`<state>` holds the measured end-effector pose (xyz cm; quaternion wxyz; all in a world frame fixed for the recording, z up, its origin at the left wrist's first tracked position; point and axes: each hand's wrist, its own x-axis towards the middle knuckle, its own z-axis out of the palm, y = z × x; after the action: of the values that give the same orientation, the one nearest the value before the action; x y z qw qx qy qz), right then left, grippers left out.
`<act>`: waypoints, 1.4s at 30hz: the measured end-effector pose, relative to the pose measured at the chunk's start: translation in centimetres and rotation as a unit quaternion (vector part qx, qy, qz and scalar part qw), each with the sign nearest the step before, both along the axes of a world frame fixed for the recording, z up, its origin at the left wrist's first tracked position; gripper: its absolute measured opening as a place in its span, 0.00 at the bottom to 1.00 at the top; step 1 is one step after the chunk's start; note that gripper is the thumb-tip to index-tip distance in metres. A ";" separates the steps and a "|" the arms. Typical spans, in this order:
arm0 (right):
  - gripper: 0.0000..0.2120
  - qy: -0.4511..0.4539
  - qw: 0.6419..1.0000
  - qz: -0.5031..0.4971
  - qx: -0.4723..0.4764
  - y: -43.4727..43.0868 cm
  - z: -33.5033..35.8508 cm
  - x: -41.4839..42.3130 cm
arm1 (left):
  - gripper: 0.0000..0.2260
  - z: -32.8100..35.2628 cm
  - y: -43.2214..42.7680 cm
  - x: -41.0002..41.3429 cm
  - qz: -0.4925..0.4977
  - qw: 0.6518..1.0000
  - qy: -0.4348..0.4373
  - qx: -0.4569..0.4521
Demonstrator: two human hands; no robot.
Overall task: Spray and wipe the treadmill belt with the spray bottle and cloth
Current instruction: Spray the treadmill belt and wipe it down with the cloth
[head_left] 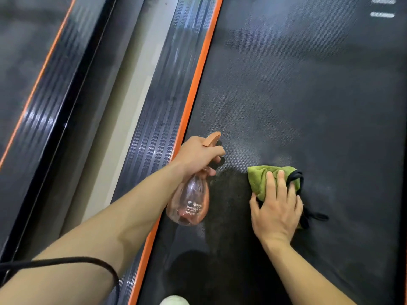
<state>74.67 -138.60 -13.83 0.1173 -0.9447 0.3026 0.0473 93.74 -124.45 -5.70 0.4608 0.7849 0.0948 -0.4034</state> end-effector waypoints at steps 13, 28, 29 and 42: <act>0.31 -0.066 0.967 0.244 -0.018 -3.8 -1.3 15.3 | 0.05 0.0 5.5 -3.0 0.095 0.995 0.000 -0.025; 0.29 -0.084 0.857 0.509 -0.014 -1.7 -2.3 17.2 | 0.11 1.6 6.5 0.3 0.135 0.991 -0.019 -0.003; 0.30 -0.078 0.884 0.460 -0.026 -2.7 -2.1 20.3 | 0.09 1.7 6.8 0.2 0.128 0.992 -0.020 -0.001; 0.31 -0.080 0.864 0.497 0.018 7.0 -1.9 -1.2 | 0.06 3.4 9.1 -4.7 0.071 0.997 0.024 -0.007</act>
<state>73.47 -131.58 -15.70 0.1187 -0.9681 -0.2188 0.0292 89.02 -115.39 -2.27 0.4910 0.7632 0.1586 -0.3890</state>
